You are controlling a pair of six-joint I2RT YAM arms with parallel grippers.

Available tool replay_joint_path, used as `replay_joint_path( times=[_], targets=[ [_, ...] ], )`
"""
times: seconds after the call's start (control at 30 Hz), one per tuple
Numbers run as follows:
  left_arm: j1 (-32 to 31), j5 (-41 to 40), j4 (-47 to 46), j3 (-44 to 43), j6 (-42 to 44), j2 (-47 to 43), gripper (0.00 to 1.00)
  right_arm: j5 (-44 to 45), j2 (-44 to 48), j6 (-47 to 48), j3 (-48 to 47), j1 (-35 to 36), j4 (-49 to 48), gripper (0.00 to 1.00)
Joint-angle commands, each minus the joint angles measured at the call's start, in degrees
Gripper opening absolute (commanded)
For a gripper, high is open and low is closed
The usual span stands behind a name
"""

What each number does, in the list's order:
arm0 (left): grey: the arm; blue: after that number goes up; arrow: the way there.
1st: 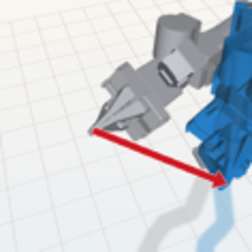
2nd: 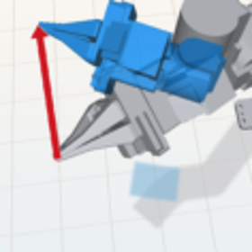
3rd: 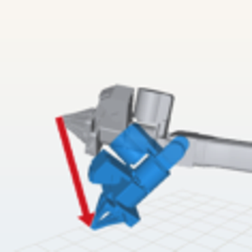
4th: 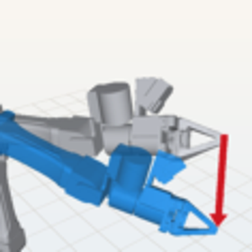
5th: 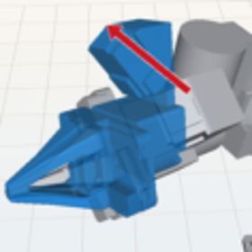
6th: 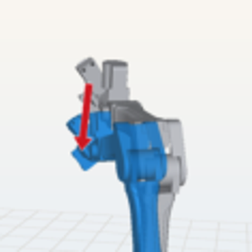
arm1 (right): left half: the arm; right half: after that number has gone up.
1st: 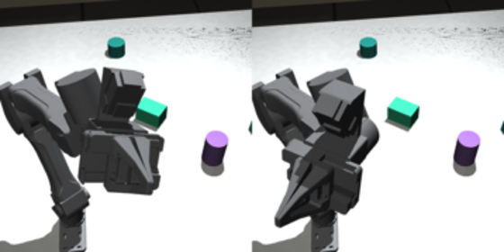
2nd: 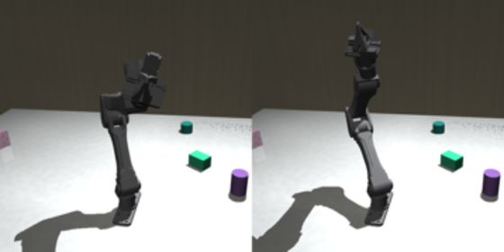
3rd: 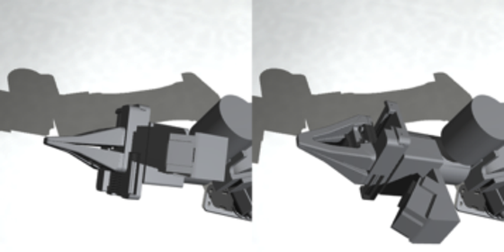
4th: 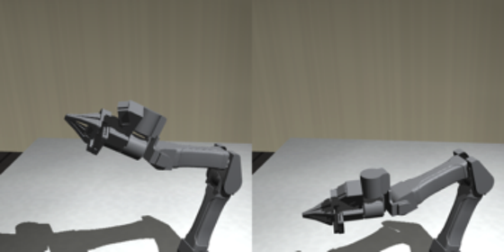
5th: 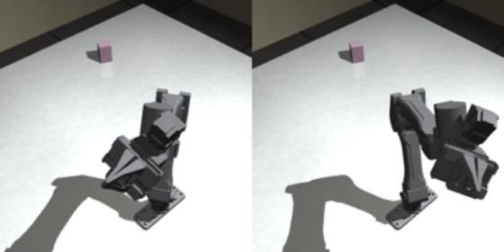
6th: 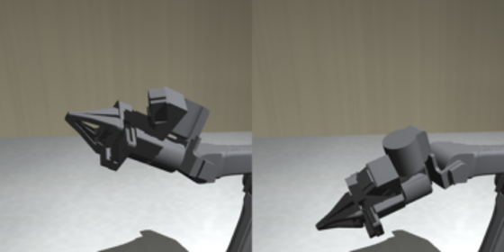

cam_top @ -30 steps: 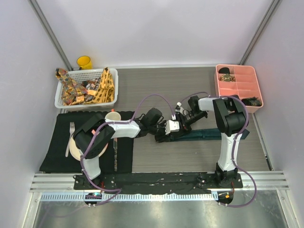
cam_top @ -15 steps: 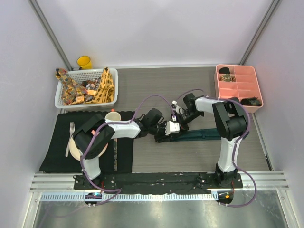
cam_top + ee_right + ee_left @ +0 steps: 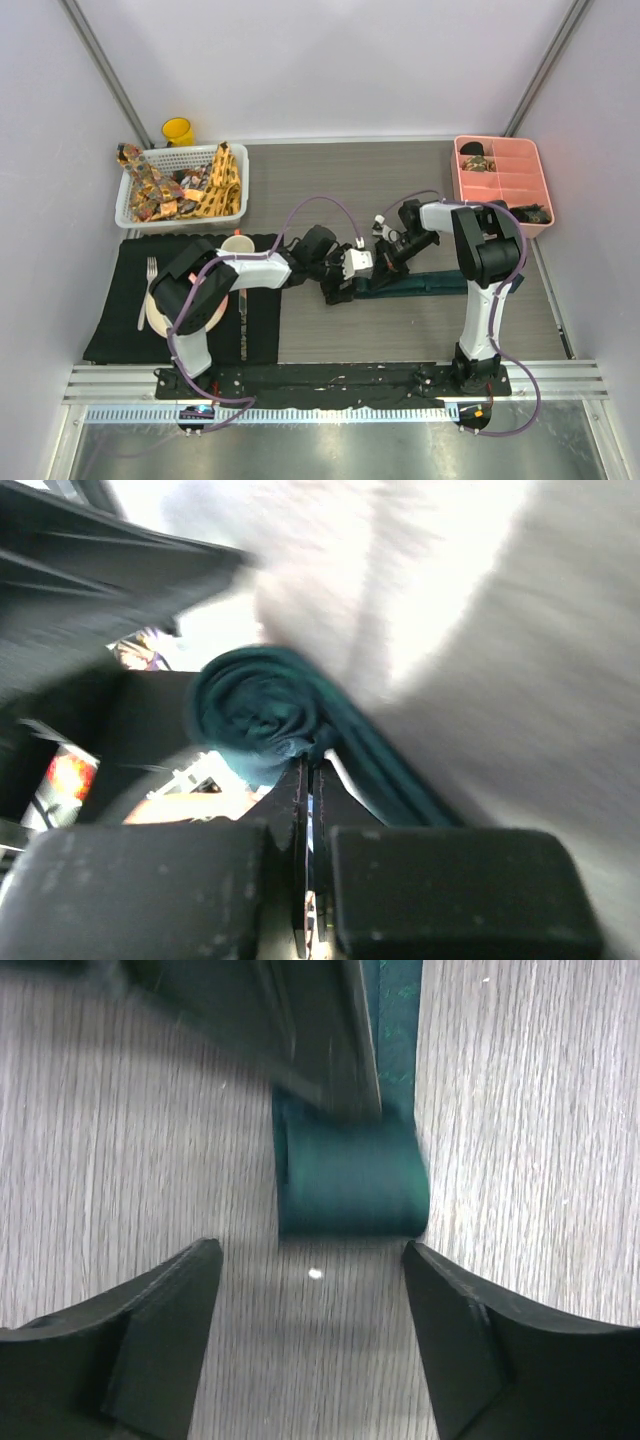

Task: Roll the ties
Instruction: Roll the tie at the center of the board.

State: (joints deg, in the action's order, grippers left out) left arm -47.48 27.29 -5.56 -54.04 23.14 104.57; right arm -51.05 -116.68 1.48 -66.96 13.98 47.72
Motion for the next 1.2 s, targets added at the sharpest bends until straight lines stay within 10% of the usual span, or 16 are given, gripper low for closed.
replay_joint_path(
  times=[0.0,0.5,0.87,1.17],
  targets=[
    [0.73,2.76,-2.43,2.62,-2.74,-3.41,0.80,13.69,-3.02,5.73,0.51,-1.50,-2.46,0.01],
    [-1.64,4.71,-12.63,-1.50,-9.25,2.74,0.82,13.17,-3.29,0.20,0.86,0.61,-7.56,0.01],
    [-2.70,-1.88,-2.80,0.69,-3.28,2.13,0.19,9.92,-2.85,-4.12,-0.80,3.08,-10.39,0.01],
    [-2.79,-7.42,2.66,5.18,0.24,-1.13,0.21,-1.41,4.44,-1.38,-3.44,0.08,-1.41,0.41]
  ],
)
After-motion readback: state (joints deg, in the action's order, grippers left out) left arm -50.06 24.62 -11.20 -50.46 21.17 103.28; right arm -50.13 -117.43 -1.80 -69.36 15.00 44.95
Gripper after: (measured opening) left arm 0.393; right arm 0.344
